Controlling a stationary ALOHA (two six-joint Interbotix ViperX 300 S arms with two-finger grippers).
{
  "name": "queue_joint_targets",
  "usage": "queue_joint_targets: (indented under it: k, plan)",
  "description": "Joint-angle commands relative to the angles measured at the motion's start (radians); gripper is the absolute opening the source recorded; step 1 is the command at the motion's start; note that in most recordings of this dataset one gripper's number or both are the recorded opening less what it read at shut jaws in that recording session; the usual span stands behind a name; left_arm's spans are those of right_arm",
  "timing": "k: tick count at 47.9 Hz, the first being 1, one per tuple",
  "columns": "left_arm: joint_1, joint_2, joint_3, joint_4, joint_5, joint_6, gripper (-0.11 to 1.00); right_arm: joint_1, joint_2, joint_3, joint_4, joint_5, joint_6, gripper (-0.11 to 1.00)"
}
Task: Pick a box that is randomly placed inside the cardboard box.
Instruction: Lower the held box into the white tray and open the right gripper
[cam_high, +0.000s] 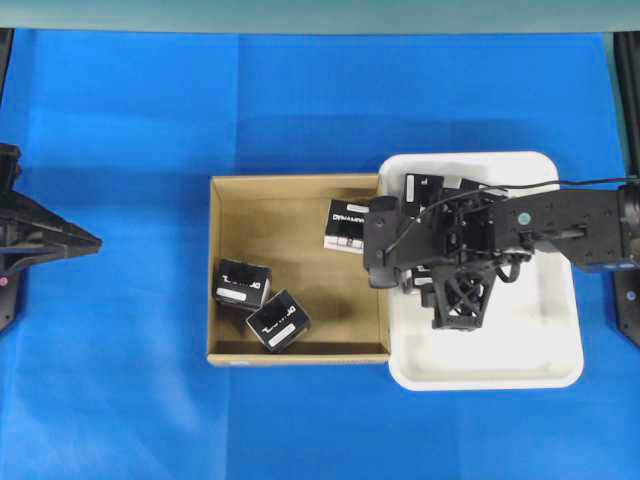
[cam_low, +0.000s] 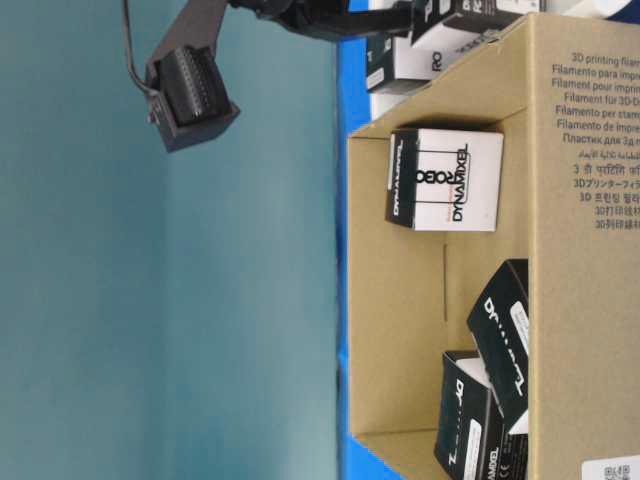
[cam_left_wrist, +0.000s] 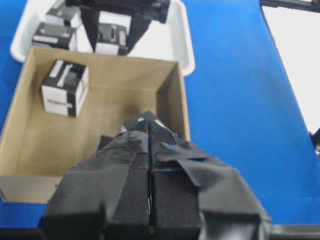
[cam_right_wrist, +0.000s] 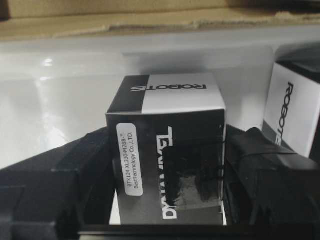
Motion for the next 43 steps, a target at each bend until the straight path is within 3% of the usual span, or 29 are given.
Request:
queue_joint_targets:
  k: [1,18,20,25,28,43]
  plan:
    - [-0.005,0.003,-0.014,0.002,-0.005,0.002,-0.07,-0.002,0.012,-0.018,0.000,-0.002,0.005,0.61]
    - [-0.006,0.009,-0.011,0.002,-0.005,-0.002,-0.07,-0.011,0.018,-0.031,0.000,-0.006,0.005,0.61]
    - [-0.006,0.009,-0.011,0.003,-0.005,-0.002,-0.07,-0.011,0.018,-0.031,0.000,-0.006,0.003,0.66]
    - [-0.006,0.009,-0.011,0.003,-0.005,-0.002,-0.07,-0.011,0.018,-0.031,-0.003,-0.008,0.002,0.92]
    - [-0.006,0.009,-0.011,0.003,-0.005,0.000,-0.07,-0.011,0.018,-0.032,-0.017,-0.005,0.003,0.99]
    - [-0.006,0.009,-0.011,0.002,-0.005,-0.002,-0.07,-0.005,0.003,-0.046,-0.025,0.011,0.023,1.00]
